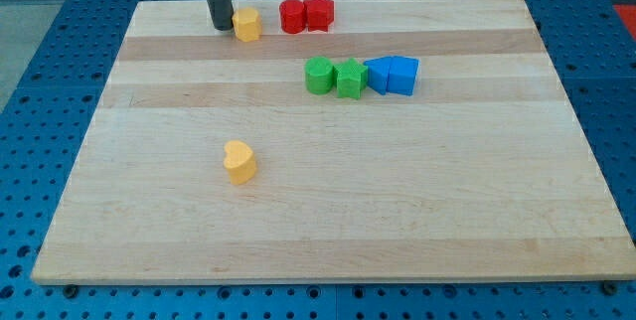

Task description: Separate the red blocks

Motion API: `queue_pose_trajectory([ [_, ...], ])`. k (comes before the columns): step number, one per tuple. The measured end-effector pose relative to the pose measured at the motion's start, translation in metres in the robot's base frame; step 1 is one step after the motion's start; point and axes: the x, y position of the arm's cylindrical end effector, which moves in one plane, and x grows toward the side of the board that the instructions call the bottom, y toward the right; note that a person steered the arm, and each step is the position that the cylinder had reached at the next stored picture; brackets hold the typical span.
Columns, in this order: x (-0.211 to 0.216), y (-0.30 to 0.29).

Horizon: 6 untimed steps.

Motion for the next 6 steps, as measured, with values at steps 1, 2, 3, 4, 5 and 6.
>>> queue_pose_trajectory([
  [1,-0.031,0.001],
  [2,-0.049,0.029],
  [3,-0.050,0.064],
  [4,-0.049,0.097],
  [5,-0.049,0.114],
  [6,-0.047,0.116],
])
